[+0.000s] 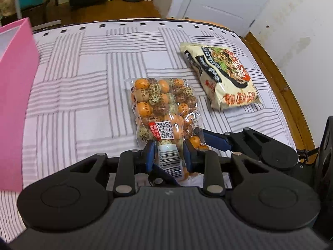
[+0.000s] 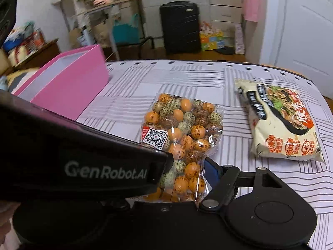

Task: Organize snacks
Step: 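Lift the quail egg bag and carry it over the pink box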

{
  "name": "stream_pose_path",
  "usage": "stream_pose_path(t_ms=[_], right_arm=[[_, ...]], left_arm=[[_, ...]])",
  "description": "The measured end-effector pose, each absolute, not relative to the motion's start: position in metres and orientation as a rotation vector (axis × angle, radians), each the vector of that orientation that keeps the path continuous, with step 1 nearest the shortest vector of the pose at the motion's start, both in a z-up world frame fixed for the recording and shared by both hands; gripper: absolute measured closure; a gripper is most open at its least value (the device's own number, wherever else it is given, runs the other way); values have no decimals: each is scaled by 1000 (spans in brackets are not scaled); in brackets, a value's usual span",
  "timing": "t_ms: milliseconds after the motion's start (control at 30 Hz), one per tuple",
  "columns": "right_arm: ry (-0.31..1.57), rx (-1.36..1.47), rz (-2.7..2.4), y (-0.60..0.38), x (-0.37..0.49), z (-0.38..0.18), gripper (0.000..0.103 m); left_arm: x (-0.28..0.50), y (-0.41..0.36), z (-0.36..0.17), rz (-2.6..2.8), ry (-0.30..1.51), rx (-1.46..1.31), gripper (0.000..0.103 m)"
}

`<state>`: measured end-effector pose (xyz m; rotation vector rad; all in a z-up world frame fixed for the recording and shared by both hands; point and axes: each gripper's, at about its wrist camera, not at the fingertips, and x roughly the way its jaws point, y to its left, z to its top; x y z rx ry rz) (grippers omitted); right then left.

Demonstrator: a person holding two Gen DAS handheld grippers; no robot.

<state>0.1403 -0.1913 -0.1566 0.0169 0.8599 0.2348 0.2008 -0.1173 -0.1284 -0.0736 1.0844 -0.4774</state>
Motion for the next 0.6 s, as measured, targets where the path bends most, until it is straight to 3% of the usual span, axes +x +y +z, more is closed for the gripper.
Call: stream_pose_path(t_ms=[600], right_arm=[[821, -60, 348, -142, 71, -107, 24]], left_arm=[[115, -59, -80, -422, 1047, -76, 72]])
